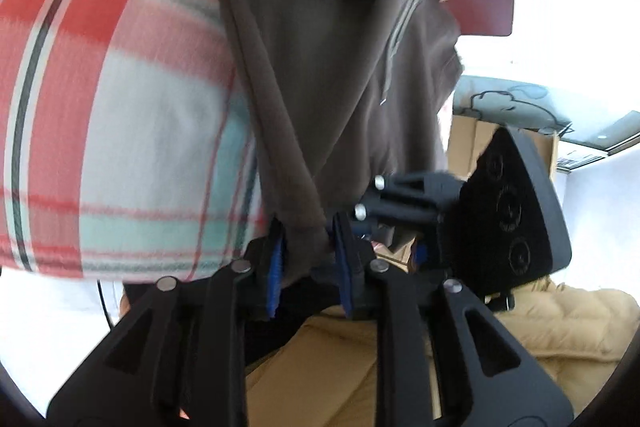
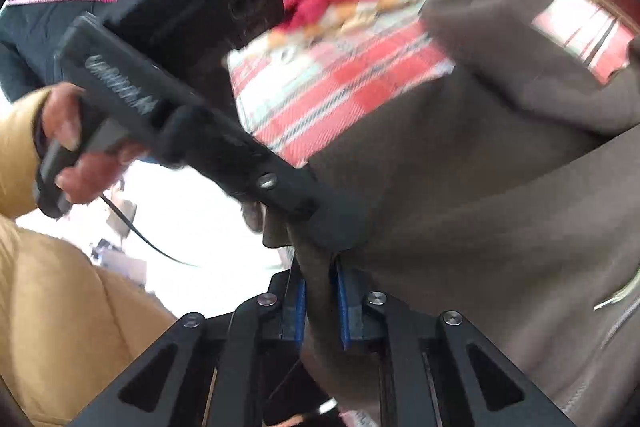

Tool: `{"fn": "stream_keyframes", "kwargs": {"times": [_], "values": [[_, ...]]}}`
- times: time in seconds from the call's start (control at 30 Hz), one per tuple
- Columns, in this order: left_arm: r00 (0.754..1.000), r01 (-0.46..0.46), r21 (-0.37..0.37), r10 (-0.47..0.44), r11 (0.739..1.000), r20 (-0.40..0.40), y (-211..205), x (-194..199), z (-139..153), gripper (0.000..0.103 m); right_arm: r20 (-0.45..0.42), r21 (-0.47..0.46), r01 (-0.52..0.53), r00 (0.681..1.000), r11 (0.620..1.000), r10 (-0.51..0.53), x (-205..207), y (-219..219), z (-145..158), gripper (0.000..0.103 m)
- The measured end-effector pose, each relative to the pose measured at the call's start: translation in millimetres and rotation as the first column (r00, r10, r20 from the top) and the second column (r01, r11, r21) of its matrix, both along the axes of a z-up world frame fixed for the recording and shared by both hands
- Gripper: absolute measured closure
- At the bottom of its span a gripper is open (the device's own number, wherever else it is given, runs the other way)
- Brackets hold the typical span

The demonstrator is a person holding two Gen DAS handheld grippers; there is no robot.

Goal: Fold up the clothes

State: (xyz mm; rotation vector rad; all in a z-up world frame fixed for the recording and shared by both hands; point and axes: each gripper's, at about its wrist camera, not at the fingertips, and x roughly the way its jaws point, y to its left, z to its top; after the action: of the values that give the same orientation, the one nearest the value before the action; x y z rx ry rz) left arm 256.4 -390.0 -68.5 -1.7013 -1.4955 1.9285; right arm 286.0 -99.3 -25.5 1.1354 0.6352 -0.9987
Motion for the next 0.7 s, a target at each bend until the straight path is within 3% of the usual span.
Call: {"fn": "stream_keyframes", "kwargs": {"times": [0.07,0.13,0.2,0.23,0.27,0.33,0.37,0.4,0.5,0.57,0.7], "values": [[1.000,0.015,-0.098,-0.015,0.995,-0.003,-4.8,-0.8,10.2,0.071,0.010,0.053,0.013,1.000,0.999,-0.014,-2.0,1.3,-14.3,0.075],[0.997,0.010,-0.170,-0.023,0.985,-0.073,-14.0,-4.8,33.6,0.069,-0.001,0.084,0.004,1.000,0.996,-0.004,-2.5,3.3,-12.9,0.063],[0.986,-0.007,-0.217,-0.029,0.976,-0.162,-20.8,-18.5,61.8,0.051,-0.001,0.072,0.014,1.000,0.997,-0.013,-18.1,11.4,4.3,0.058],[0.978,-0.019,-0.243,-0.032,0.970,-0.206,-24.2,-28.3,76.6,0.032,0.010,0.055,0.038,0.999,0.998,-0.039,-31.6,18.5,15.6,0.056],[0.967,-0.034,-0.269,-0.037,0.963,-0.251,-27.7,-38.6,91.8,0.021,0.028,0.035,0.074,0.997,0.997,-0.075,-47.6,26.8,27.6,0.056],[0.945,-0.043,-0.291,-0.056,0.956,-0.324,-32.0,-60.9,112.7,0.021,0.056,-0.007,0.174,0.983,0.985,-0.173,-92.4,46.9,54.6,0.047],[0.933,-0.048,-0.294,-0.062,0.955,-0.355,-32.8,-77.7,119.2,0.020,0.055,-0.026,0.235,0.971,0.972,-0.234,-117.1,57.4,66.6,0.037],[0.921,-0.055,-0.296,-0.067,0.954,-0.385,-33.4,-95.8,125.0,0.019,0.066,-0.038,0.309,0.950,0.950,-0.306,-148.2,69.2,78.3,0.035],[0.915,-0.055,-0.261,-0.056,0.964,-0.400,-41.2,-153.7,118.9,0.019,0.051,-0.070,0.493,0.870,0.867,-0.490,-225.2,82.0,96.8,0.034],[0.920,-0.037,-0.227,-0.056,0.973,-0.388,-38.9,-198.2,107.0,0.019,0.026,-0.101,0.604,0.796,0.791,-0.605,-282.7,92.9,107.5,0.033],[0.941,-0.068,-0.122,0.022,0.990,-0.339,-38.1,-281.6,70.9,0.019,0.089,-0.106,0.762,0.647,0.639,-0.757,-391.5,86.3,106.1,0.030]]}}
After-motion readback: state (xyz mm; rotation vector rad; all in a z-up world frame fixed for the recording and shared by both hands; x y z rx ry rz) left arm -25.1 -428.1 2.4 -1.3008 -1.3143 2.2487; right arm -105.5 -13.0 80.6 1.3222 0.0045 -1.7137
